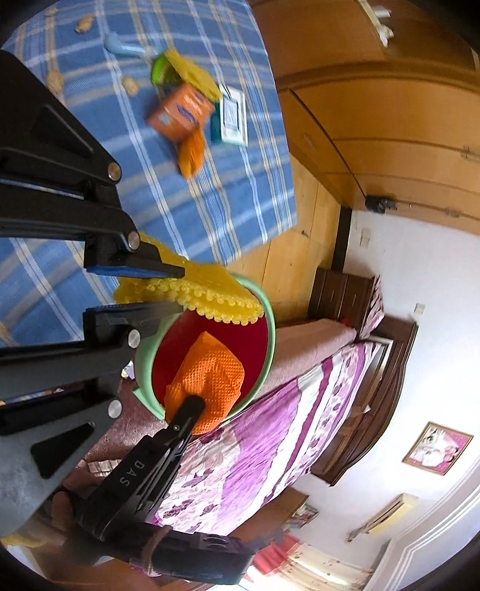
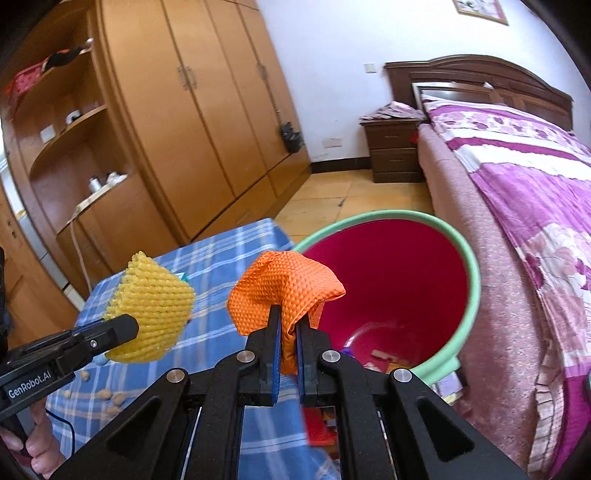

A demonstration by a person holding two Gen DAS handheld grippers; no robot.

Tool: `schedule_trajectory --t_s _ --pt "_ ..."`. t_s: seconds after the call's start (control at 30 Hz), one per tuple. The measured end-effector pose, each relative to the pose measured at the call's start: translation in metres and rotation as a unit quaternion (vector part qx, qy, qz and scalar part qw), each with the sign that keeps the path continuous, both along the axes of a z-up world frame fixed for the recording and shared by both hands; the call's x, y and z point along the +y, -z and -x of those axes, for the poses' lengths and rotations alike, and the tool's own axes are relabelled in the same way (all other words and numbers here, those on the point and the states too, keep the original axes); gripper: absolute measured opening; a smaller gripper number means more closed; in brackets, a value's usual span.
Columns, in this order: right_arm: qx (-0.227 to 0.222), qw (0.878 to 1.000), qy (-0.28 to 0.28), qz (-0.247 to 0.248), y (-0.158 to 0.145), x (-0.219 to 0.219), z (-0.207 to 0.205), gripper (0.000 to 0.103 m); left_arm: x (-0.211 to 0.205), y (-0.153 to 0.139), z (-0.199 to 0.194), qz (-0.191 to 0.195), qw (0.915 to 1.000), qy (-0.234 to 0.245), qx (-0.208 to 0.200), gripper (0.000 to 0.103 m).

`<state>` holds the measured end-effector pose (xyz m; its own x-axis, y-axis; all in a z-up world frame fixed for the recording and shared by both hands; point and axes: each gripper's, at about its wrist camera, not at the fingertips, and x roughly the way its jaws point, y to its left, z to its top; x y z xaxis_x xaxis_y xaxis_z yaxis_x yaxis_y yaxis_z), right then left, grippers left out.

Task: Collect trash
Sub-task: 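Open both tools over the bucket, dropping the net and mesh inside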

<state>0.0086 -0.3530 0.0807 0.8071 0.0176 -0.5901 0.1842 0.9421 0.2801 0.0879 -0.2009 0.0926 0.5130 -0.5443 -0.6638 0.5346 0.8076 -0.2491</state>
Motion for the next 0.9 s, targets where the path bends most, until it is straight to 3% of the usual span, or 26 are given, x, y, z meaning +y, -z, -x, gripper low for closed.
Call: schedule_trajectory --t_s 0.43,0.67,0.8,0.9 --pt "0.027 0.999 0.040 -0.018 0.025 -0.053 -0.016 0.008 -0.074 0.030 -0.036 -0.013 0.9985 0.045 0.029 0.010" --pt "0.044 0.997 0.057 -0.031 0.041 -0.072 -0.023 0.010 -0.092 0.043 -0.047 -0.021 0.9980 0.051 0.032 0.012" --pt "0.045 0.996 0.062 -0.040 0.045 -0.078 -0.025 0.013 -0.094 0.046 -0.051 -0.028 0.9980 0.049 0.029 0.034" --pt "0.042 0.996 0.065 -0.044 0.046 -0.081 -0.025 0.026 -0.095 0.047 -0.053 -0.032 0.9981 0.044 0.027 0.036"
